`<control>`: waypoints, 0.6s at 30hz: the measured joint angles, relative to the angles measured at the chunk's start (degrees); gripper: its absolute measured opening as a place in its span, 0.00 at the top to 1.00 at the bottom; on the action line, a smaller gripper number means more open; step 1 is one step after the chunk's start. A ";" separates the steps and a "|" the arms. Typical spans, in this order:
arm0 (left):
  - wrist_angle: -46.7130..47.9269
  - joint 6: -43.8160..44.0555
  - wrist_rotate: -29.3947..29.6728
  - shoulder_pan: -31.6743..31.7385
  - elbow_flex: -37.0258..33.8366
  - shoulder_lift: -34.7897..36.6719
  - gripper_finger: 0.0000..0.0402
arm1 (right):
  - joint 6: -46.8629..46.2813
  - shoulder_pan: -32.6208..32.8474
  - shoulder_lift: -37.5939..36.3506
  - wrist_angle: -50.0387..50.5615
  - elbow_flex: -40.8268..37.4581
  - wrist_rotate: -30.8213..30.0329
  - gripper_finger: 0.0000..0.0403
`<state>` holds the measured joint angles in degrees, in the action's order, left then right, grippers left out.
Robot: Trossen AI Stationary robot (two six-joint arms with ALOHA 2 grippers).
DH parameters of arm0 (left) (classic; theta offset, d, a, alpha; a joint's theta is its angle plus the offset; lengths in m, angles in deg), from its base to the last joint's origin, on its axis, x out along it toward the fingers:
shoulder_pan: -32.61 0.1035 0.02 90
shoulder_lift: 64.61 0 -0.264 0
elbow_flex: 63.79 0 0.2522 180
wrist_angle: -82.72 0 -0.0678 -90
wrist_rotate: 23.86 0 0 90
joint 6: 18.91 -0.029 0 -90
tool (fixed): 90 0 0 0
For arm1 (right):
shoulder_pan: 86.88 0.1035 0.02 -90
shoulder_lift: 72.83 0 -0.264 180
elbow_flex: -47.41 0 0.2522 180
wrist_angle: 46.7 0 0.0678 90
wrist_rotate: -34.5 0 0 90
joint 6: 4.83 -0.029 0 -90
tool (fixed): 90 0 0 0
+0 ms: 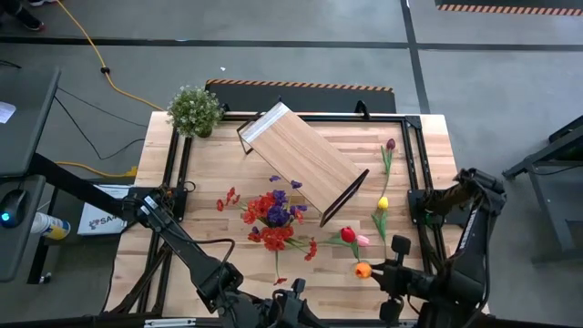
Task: Pick and place flowers into a vace then onto a shelf
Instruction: Put the orange tulip into the right transparent vase
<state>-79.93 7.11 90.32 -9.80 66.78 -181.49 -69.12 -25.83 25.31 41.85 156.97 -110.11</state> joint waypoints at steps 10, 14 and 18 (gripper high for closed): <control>0.00 -0.02 0.25 0.04 0.00 0.00 0.47 | -0.40 0.08 -4.53 -10.95 -10.00 2.28 0.97; 0.00 -0.01 0.35 0.04 0.00 0.00 0.47 | -0.25 0.08 -5.57 -13.32 -12.08 2.54 0.98; 0.00 -0.01 0.37 0.04 0.00 0.00 0.47 | -0.29 0.08 -6.46 -14.77 -13.68 2.72 0.97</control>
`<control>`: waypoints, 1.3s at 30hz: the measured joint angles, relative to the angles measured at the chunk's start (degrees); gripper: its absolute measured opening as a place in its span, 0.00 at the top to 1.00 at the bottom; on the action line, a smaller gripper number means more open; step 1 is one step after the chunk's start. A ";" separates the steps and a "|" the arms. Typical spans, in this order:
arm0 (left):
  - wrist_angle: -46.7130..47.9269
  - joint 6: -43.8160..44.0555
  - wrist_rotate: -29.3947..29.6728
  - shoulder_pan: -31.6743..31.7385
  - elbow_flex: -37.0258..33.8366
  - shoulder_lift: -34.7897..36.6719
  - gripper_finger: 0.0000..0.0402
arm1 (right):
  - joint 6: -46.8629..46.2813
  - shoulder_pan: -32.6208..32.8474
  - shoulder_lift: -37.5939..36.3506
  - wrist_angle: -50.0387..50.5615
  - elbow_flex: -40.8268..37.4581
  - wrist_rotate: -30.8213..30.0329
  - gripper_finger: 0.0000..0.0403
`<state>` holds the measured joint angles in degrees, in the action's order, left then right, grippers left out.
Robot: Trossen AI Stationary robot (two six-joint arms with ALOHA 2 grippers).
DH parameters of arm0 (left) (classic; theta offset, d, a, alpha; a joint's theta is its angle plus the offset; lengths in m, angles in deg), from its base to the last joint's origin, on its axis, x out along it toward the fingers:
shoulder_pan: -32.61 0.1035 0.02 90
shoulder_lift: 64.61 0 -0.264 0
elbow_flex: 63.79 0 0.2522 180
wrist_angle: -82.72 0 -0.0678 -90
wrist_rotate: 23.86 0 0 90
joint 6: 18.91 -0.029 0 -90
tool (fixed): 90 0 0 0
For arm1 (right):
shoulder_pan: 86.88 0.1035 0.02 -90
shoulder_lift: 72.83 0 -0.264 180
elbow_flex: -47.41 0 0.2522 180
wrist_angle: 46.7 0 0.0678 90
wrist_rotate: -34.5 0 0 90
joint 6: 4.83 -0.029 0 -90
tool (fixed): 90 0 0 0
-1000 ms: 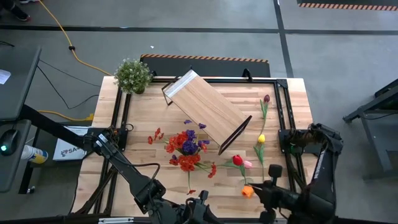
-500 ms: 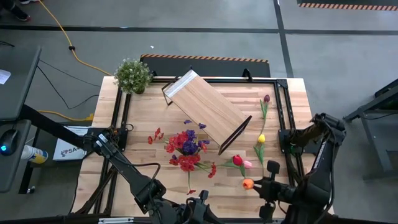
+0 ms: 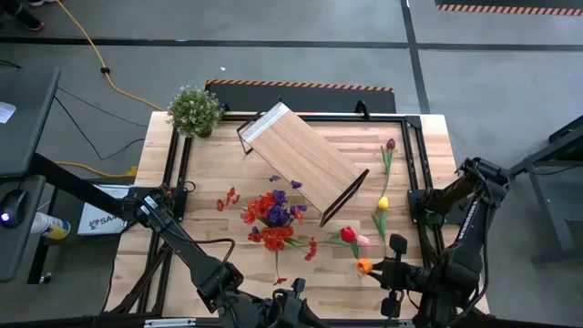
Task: Pick and place flowers into a vace then onto a shelf
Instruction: Put the orange tulip into the right transparent vase, then put the yellow tulip into the right transparent vase
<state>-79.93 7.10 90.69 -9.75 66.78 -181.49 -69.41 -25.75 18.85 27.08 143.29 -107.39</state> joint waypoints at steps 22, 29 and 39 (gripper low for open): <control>-0.02 0.01 0.15 0.00 0.00 0.00 0.47 | -1.03 0.02 -0.20 -1.47 -2.48 3.05 0.87; -0.02 -0.01 0.13 0.00 0.00 0.00 0.47 | -1.05 0.02 -0.20 -1.38 -2.48 4.50 0.74; -0.02 -0.01 0.11 0.00 0.00 0.00 0.47 | -2.97 0.02 -0.20 0.47 -2.46 12.00 0.63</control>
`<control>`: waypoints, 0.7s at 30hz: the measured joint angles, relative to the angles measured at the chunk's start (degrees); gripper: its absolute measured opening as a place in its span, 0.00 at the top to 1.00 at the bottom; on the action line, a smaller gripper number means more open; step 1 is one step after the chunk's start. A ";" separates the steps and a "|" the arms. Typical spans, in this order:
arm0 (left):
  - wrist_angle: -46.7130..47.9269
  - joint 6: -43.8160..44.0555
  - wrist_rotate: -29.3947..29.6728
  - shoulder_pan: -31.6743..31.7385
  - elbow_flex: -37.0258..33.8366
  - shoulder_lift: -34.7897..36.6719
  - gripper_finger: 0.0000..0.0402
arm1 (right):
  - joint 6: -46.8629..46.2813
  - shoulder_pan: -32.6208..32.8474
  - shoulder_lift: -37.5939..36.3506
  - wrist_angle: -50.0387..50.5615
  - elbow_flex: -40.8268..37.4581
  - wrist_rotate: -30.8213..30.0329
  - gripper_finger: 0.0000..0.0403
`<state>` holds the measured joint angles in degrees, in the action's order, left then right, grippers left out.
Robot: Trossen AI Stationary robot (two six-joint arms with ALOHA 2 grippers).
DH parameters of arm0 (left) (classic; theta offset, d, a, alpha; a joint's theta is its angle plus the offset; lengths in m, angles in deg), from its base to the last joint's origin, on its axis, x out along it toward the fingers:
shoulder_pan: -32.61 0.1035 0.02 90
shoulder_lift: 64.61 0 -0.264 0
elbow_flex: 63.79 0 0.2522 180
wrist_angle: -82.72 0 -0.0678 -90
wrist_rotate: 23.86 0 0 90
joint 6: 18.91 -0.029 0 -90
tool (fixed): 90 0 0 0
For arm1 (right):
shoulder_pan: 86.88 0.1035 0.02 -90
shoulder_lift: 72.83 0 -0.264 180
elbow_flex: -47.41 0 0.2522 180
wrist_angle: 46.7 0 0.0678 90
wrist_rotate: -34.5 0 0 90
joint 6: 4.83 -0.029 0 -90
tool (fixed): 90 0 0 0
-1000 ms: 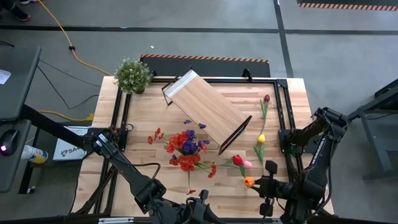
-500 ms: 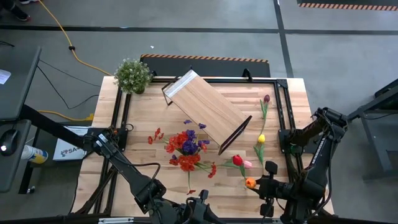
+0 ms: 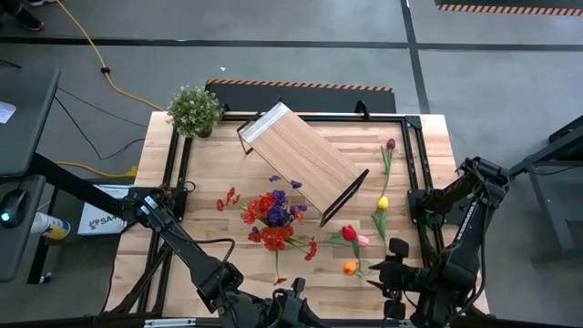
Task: Pick and place flowers into a vace then onto a shelf
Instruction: Put the yellow tulip into the right transparent vase
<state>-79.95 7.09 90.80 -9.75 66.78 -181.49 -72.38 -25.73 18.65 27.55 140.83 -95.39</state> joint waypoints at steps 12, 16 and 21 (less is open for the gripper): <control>0.00 -0.20 -0.02 0.01 0.00 0.00 0.47 | -3.21 0.00 -2.81 0.06 0.07 9.24 0.65; 0.00 -0.22 -0.02 0.00 0.00 0.00 0.47 | -3.25 0.00 -3.70 0.14 0.09 14.43 0.65; 0.01 -0.22 -0.03 0.00 0.00 0.00 0.47 | -7.23 0.28 -3.96 2.94 0.13 22.41 0.65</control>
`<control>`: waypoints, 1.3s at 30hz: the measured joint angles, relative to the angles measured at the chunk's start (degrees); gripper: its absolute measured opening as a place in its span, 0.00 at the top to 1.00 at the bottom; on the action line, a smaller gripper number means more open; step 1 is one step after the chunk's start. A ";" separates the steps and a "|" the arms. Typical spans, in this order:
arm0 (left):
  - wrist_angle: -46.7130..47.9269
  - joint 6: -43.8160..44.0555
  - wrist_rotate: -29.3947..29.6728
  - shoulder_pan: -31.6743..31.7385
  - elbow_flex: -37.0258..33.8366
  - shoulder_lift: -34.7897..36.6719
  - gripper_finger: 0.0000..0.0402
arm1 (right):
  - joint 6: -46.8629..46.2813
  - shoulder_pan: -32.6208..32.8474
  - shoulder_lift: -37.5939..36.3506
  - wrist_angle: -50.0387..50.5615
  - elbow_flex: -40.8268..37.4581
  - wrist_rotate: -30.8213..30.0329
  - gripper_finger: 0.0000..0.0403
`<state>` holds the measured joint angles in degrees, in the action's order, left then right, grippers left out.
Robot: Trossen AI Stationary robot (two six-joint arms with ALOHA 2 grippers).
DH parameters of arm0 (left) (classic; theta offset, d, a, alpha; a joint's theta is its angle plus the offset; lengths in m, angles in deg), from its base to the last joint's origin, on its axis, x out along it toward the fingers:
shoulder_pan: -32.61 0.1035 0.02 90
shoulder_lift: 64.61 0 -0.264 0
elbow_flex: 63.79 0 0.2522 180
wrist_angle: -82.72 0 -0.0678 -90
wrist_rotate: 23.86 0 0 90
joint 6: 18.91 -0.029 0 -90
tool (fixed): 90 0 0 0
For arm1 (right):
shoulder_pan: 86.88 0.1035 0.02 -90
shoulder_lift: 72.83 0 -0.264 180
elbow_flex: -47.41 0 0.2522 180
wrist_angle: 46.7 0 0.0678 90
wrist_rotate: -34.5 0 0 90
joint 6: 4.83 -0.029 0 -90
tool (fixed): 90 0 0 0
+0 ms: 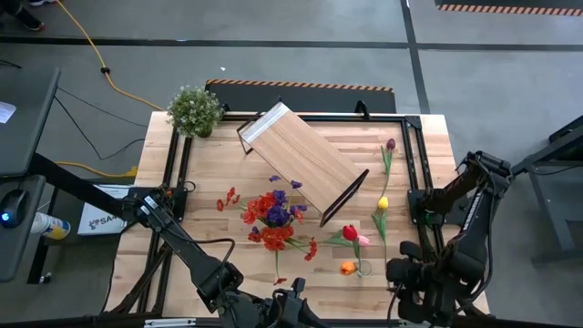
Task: Pick and place flowers into a vace then onto a shelf
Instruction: Put the yellow tulip into the right transparent vase
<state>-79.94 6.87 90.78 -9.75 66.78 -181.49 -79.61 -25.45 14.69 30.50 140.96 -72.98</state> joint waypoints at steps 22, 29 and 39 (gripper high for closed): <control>1.06 0.00 -0.02 -0.02 0.00 0.00 0.47 | -23.19 5.76 0.00 4.64 0.00 8.25 0.65; 4.46 0.20 -0.04 -0.02 0.02 0.02 0.47 | -24.82 2.95 0.00 7.40 0.00 9.34 0.65; 9.56 0.35 -0.04 -0.02 0.02 0.02 0.47 | -27.26 -0.10 0.00 14.47 0.00 12.33 0.65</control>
<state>-70.38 7.22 90.74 -9.78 66.80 -181.47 -106.87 -25.56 14.69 44.97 140.96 -60.65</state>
